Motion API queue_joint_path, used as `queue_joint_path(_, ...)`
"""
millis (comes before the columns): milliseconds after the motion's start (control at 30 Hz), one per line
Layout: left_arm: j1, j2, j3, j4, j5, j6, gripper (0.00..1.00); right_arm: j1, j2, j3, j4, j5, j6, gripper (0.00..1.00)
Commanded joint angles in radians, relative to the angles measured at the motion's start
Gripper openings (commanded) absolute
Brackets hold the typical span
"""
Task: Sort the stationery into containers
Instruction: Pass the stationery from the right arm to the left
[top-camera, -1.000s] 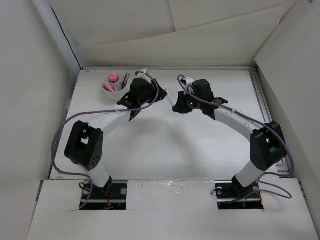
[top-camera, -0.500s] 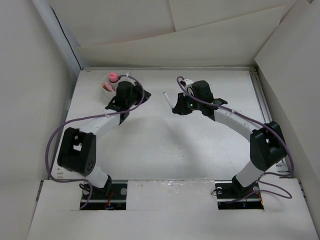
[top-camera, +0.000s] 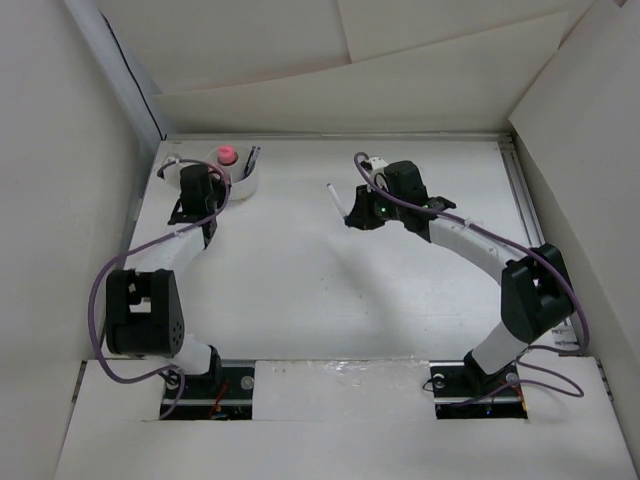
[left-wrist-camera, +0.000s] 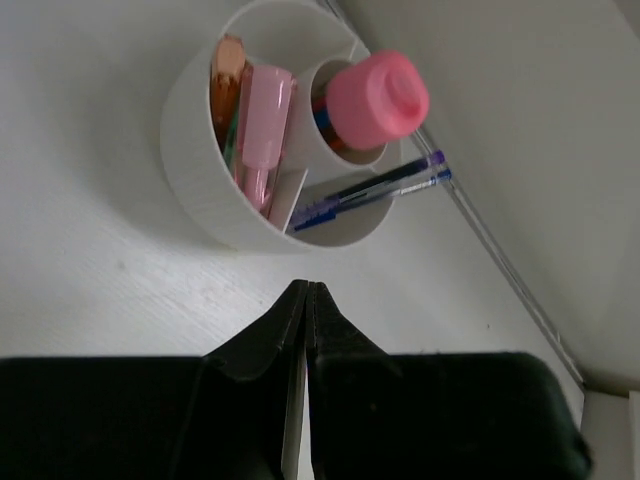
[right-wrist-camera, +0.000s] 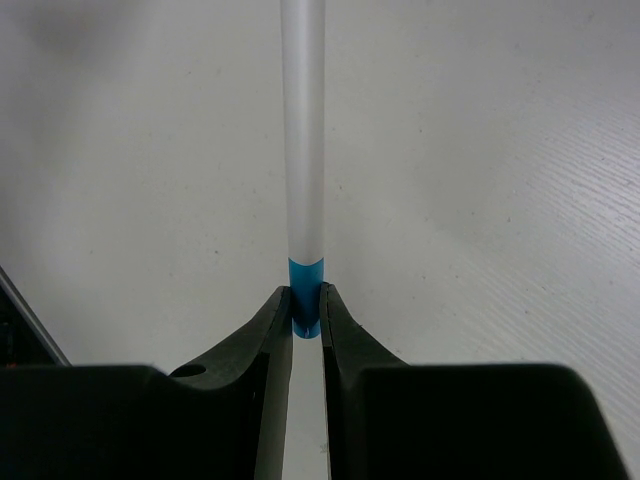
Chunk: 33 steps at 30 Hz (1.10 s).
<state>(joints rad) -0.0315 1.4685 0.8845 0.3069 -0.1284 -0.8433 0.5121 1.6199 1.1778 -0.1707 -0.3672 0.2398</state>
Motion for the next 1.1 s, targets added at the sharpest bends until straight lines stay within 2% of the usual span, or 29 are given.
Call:
queue_joint_path(0,-0.001,0.067,0.131,-0.04,-0.115,0.026,0.0,0.002,-0.041,-0.003,0.054,-0.015,-0.007,0.0)
queue_joint_path(167,-0.001,0.196,0.347,-0.163,-0.172,0.162,0.0,0.002,-0.051,-0.012,0.054,-0.015,-0.007,0.0)
queue_joint_path(300,-0.001,0.263,0.43,-0.198,-0.172,0.254,0.0,0.002,-0.051,-0.012,0.054,-0.015,-0.007,0.0)
queue_joint_path(633,-0.001,0.331,0.441,-0.183,-0.135,0.288,0.0,0.002,-0.041,-0.012,0.054,-0.015,-0.007,0.0)
queue_joint_path(1067,-0.053,0.394,0.453,-0.18,-0.077,0.277,0.0,0.002,-0.041,-0.012,0.054,-0.015,-0.007,0.0)
